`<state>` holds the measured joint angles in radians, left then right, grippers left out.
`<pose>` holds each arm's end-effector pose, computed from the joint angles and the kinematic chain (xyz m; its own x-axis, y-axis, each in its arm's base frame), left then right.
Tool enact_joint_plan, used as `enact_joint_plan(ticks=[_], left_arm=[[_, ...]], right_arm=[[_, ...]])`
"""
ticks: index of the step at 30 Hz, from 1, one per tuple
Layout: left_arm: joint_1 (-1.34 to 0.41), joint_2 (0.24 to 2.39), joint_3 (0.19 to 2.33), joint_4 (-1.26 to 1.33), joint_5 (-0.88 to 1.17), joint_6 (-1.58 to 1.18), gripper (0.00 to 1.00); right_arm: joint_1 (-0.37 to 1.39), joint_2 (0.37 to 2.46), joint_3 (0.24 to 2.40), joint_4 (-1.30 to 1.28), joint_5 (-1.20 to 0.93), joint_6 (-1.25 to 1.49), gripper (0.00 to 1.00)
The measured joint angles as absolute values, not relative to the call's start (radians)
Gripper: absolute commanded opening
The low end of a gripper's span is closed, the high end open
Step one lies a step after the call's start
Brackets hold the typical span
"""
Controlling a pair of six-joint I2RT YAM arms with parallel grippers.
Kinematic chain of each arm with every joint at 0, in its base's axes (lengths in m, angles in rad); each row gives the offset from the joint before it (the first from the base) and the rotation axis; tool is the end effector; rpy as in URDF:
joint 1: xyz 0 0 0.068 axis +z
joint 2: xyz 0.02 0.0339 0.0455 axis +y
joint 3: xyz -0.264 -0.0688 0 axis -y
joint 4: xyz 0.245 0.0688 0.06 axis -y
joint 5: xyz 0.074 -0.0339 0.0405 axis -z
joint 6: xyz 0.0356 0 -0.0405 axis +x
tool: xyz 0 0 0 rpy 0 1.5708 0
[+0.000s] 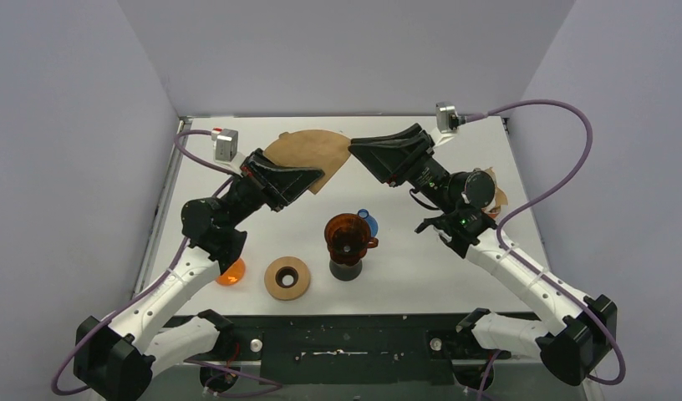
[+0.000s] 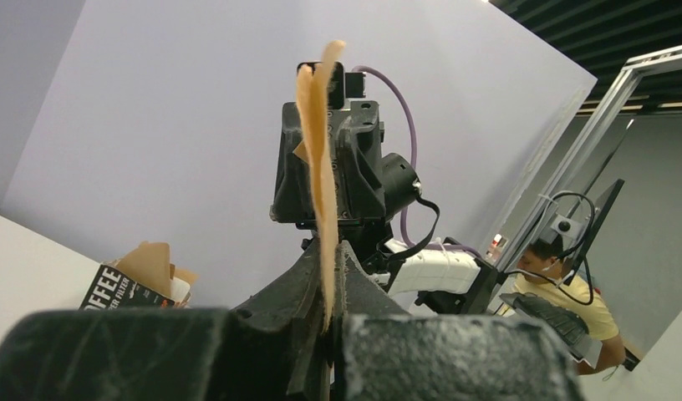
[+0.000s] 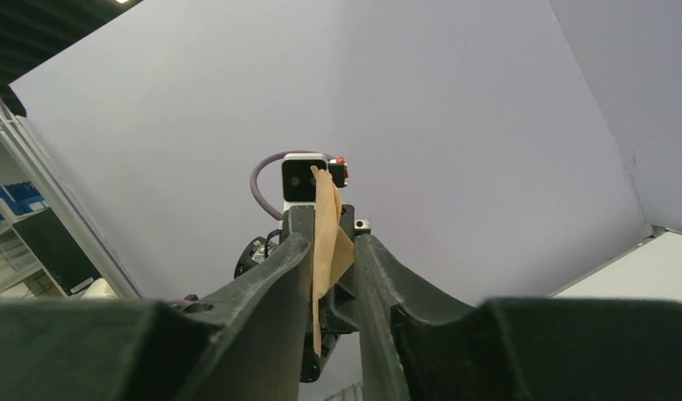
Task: Place the coffee filter in the dripper
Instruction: Pick up the coffee filter from the coffee filter holder.
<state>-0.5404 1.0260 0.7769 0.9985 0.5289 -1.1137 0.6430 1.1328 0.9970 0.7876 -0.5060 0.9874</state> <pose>0.1726 -0.1245 0.4084 -0.4250 -0.6485 -0.6315 0.8600 -0.0716 -0.5052 0.1837 0.1592 0.4426 -0.4277 0.5918 -0.6833 -0.8640 -0.0452 0.5015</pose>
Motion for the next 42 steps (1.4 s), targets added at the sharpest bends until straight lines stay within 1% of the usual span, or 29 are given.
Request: enact_joint_plan(ticks=[1, 5, 14, 17, 21, 25, 30, 36, 42], left_arm=[[-0.540, 1.026, 0.777, 0.997, 0.530, -1.113, 0.00], [-0.538, 1.021, 0.777, 0.966, 0.536, -1.085, 0.00], [-0.506, 0.969, 0.736, 0.853, 0.580, -1.008, 0.00], [-0.502, 0.968, 0.713, 0.838, 0.617, -1.006, 0.00], [-0.502, 0.966, 0.708, 0.813, 0.688, -0.992, 0.00], [-0.502, 0.955, 0.711, 0.722, 0.758, -0.934, 0.00], [-0.502, 0.944, 0.758, 0.515, 0.813, -0.821, 0.00], [-0.502, 0.945, 0.811, 0.282, 0.881, -0.692, 0.00], [-0.503, 0.947, 0.842, 0.082, 0.935, -0.579, 0.00]], right_arm=[[0.643, 1.130, 0.996, 0.780, -0.504, 0.982, 0.39], [0.642, 1.089, 0.982, 0.696, -0.477, 0.923, 0.50], [0.625, 0.919, 0.995, 0.350, -0.365, 0.685, 0.62], [0.621, 0.902, 1.042, 0.223, -0.337, 0.594, 0.66], [0.621, 0.902, 1.109, 0.075, -0.344, 0.487, 0.69], [0.621, 0.915, 1.191, -0.064, -0.402, 0.397, 0.70], [0.621, 0.950, 1.283, -0.212, -0.471, 0.323, 0.67], [0.621, 1.005, 1.348, -0.359, -0.575, 0.295, 0.62], [0.621, 1.056, 1.365, -0.440, -0.694, 0.295, 0.57]])
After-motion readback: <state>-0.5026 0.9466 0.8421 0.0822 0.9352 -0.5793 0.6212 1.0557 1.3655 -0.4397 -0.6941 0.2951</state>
